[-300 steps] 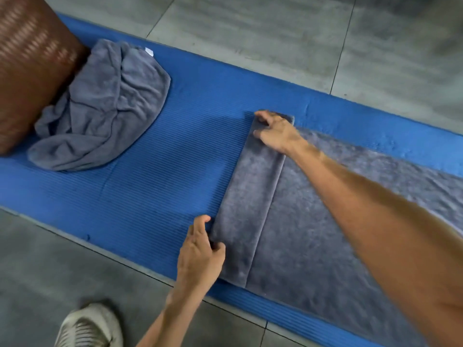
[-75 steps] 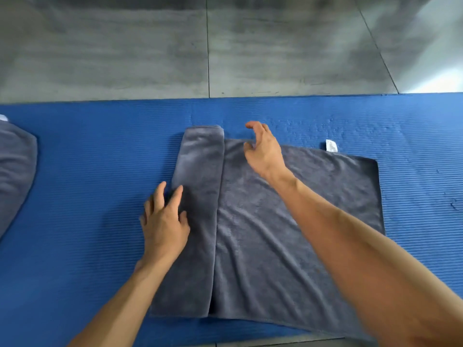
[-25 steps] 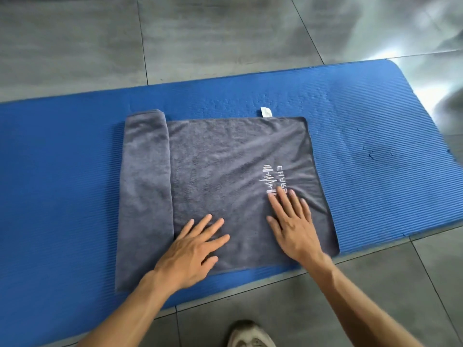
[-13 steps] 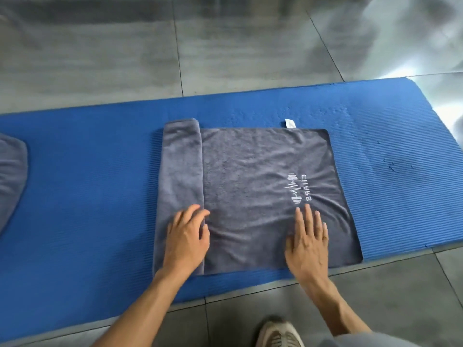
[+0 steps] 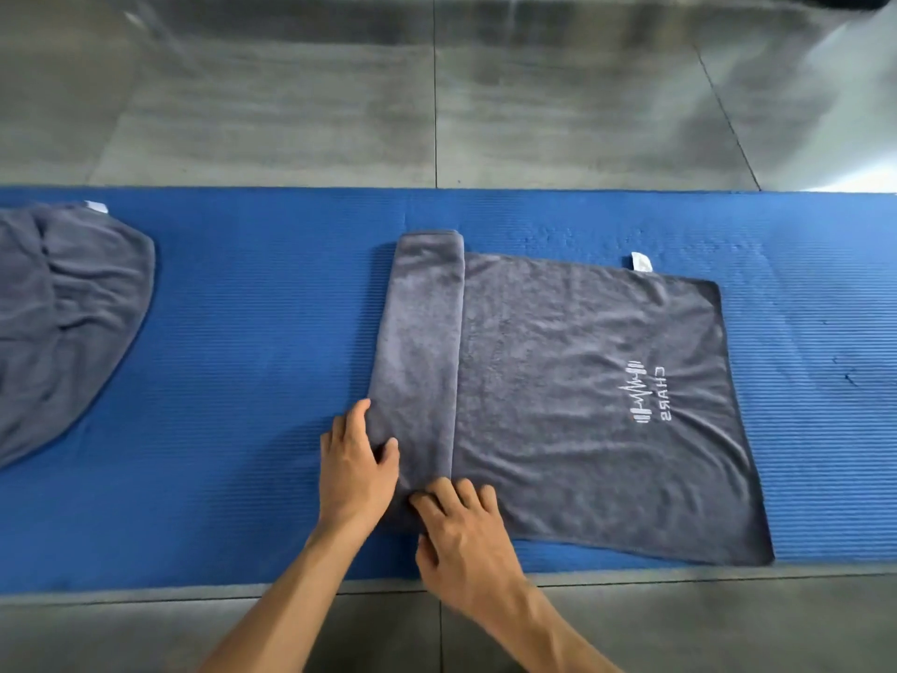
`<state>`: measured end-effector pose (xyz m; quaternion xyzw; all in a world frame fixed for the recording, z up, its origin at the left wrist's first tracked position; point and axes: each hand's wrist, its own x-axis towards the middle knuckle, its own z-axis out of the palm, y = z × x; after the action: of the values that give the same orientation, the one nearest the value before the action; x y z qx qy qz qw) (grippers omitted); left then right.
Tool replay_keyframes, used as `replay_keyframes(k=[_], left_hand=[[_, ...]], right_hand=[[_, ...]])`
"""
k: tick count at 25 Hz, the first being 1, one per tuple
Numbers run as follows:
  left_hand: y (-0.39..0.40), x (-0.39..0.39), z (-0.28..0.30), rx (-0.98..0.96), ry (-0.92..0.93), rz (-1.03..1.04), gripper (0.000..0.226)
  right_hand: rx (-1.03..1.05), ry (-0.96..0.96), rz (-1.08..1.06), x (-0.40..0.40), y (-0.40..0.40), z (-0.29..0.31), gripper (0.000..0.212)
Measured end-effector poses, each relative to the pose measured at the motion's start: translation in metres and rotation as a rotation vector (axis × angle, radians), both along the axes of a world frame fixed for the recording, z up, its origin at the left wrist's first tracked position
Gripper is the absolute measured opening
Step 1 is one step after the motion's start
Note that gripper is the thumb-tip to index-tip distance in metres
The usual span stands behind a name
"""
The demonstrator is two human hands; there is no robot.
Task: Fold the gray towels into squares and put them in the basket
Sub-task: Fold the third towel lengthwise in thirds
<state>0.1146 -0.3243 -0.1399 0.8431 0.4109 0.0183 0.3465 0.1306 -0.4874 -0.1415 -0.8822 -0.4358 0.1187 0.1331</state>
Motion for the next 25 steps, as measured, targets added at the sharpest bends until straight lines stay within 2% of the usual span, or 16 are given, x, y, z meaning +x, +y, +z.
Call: replay_keyframes(k=[4, 7, 9, 12, 14, 16, 19, 23, 25], left_hand=[[0.016, 0.019, 0.009, -0.296, 0.076, 0.158, 0.044], [0.021, 0.025, 0.013, -0.319, 0.152, 0.172, 0.022], [0.015, 0.029, 0.02, -0.278, 0.127, 0.166, 0.016], [0.003, 0.036, 0.031, -0.245, 0.019, 0.119, 0.018], [-0.008, 0.04, 0.04, -0.251, -0.043, 0.082, 0.018], [-0.018, 0.042, 0.045, -0.224, -0.083, 0.037, 0.015], [-0.031, 0.047, 0.05, -0.205, -0.106, -0.018, 0.019], [-0.044, 0.051, 0.053, -0.228, -0.137, -0.049, 0.02], [-0.053, 0.05, 0.055, -0.254, -0.14, -0.099, 0.023]], right_hand=[[0.022, 0.15, -0.039, 0.013, 0.011, 0.003, 0.034], [0.049, 0.295, -0.051, 0.023, 0.014, 0.008, 0.038], [0.172, 0.506, -0.216, 0.04, 0.019, 0.017, 0.032], [0.497, 0.975, -0.662, 0.063, 0.04, 0.037, 0.022], [0.547, 1.201, -0.791, 0.07, 0.057, 0.044, 0.025], [0.524, 1.273, -0.834, 0.072, 0.065, 0.046, 0.034], [0.572, 1.279, -1.001, 0.08, 0.062, 0.046, 0.04], [0.697, 1.21, -1.068, 0.089, 0.044, 0.045, 0.017], [0.731, 1.187, -1.113, 0.088, 0.034, 0.044, 0.012]])
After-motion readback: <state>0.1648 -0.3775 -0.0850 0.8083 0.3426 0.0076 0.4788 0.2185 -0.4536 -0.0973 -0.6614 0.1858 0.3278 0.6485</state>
